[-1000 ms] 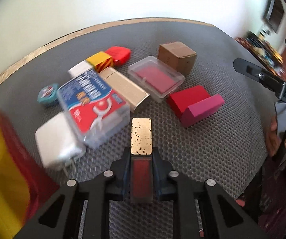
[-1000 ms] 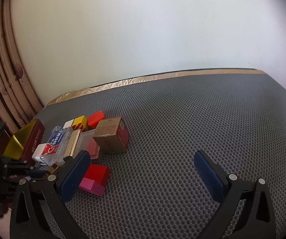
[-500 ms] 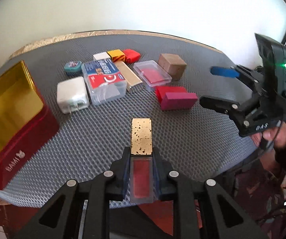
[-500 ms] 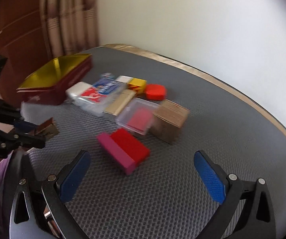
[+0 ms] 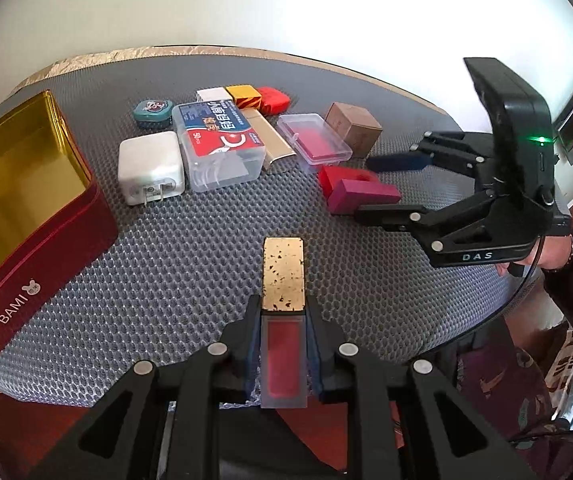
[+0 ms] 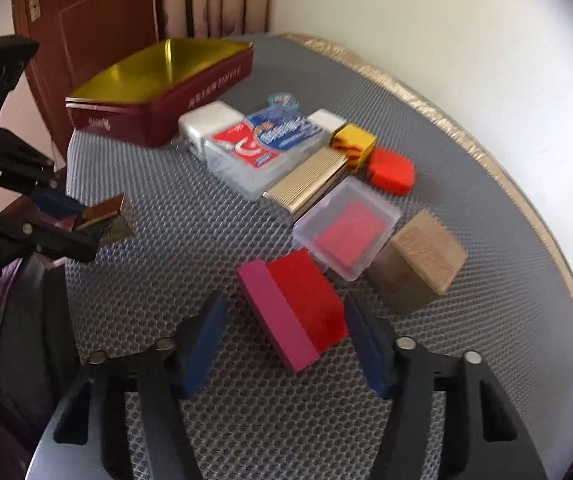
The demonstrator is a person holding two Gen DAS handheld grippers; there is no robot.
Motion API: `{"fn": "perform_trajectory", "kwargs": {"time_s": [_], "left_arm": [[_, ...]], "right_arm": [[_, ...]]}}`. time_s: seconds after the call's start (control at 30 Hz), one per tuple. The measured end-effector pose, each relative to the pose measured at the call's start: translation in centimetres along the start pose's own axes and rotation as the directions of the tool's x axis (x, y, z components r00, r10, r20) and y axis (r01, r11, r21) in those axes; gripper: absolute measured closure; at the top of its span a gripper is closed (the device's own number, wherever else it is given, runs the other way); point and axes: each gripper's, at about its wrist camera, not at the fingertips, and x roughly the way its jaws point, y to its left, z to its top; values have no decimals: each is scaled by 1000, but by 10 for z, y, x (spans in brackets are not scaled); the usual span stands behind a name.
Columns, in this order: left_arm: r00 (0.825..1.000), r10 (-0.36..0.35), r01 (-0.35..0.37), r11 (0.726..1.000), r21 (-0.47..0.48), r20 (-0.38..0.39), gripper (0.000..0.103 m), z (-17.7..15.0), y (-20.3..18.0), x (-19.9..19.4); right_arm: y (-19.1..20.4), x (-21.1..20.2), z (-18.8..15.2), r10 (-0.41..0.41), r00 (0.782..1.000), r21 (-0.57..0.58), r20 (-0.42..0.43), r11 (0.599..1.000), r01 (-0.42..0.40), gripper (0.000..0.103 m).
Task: Organize rigid objects
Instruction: 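Grasp the pink bar with the right tool while the left tool holds the lipstick, then carry the lipstick into the red tin and open the left tool while the right tool carries the pink bar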
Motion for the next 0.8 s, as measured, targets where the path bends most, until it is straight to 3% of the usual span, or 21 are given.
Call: {"fn": "perform_trajectory", "kwargs": {"time_s": [0.17,0.37,0.63,0.8], "left_arm": [[1000,-9,9,1000,-15,-9,83,0,2,4],[1000,-11,11,1000,-6,8,83,2,1,-1],[1000,-16,16,1000,-18,6,83,1,1,-2],[999,-22,22,1000,-7,29,83,3,-1,-10]], "right_arm": [[0,-1,0,6,1000,-3,-26,1000,-6,78],[3,-4,-6,19,999,33,-34,999,-18,90],[7,9,-15,-27,995,40,-95,999,30,88],[4,5,-13,-14,997,87,-79,996,21,89]]}}
